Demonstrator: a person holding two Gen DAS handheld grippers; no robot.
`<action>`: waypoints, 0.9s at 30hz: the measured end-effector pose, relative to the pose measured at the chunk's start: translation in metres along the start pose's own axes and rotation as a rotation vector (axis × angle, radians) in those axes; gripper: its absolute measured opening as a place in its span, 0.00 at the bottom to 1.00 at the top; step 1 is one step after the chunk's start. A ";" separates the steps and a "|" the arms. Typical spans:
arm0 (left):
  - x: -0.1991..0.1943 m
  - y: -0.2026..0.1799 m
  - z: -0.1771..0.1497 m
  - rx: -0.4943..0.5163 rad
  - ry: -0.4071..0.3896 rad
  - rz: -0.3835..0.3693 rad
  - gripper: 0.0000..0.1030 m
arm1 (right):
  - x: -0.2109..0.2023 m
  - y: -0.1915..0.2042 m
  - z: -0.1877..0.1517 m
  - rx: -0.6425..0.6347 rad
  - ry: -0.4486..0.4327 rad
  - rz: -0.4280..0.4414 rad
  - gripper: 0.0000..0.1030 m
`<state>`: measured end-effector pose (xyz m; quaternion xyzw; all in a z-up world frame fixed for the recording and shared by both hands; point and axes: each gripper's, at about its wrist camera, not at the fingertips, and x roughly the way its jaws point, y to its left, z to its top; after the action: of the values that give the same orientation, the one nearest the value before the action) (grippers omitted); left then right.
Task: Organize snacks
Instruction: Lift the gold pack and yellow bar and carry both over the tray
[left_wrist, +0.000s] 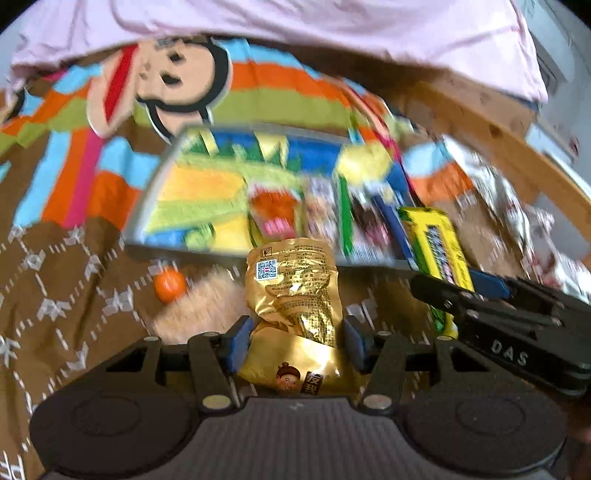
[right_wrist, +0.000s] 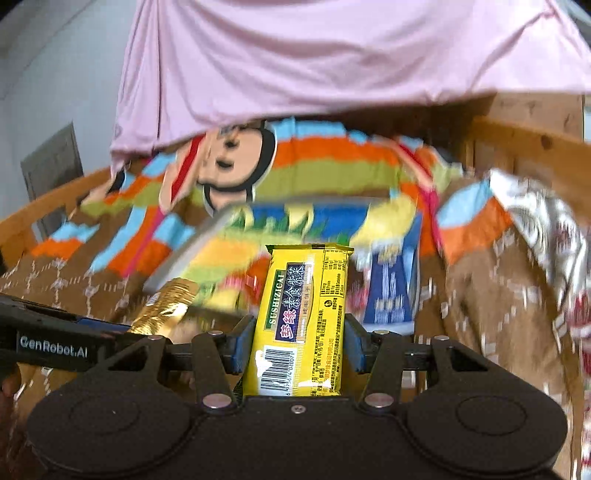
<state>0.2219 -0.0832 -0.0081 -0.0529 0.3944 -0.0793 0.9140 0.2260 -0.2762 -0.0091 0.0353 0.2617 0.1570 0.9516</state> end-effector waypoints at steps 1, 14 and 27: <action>0.001 0.002 0.006 -0.007 -0.023 0.012 0.56 | 0.003 0.000 0.004 -0.003 -0.037 -0.012 0.50; 0.069 0.033 0.080 -0.099 -0.240 0.180 0.56 | 0.091 -0.040 0.025 0.063 -0.138 -0.112 0.50; 0.129 0.027 0.066 -0.069 -0.198 0.192 0.56 | 0.132 -0.047 0.012 0.144 -0.084 -0.091 0.51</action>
<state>0.3601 -0.0781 -0.0599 -0.0537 0.3079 0.0277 0.9495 0.3527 -0.2784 -0.0704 0.0982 0.2335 0.0928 0.9629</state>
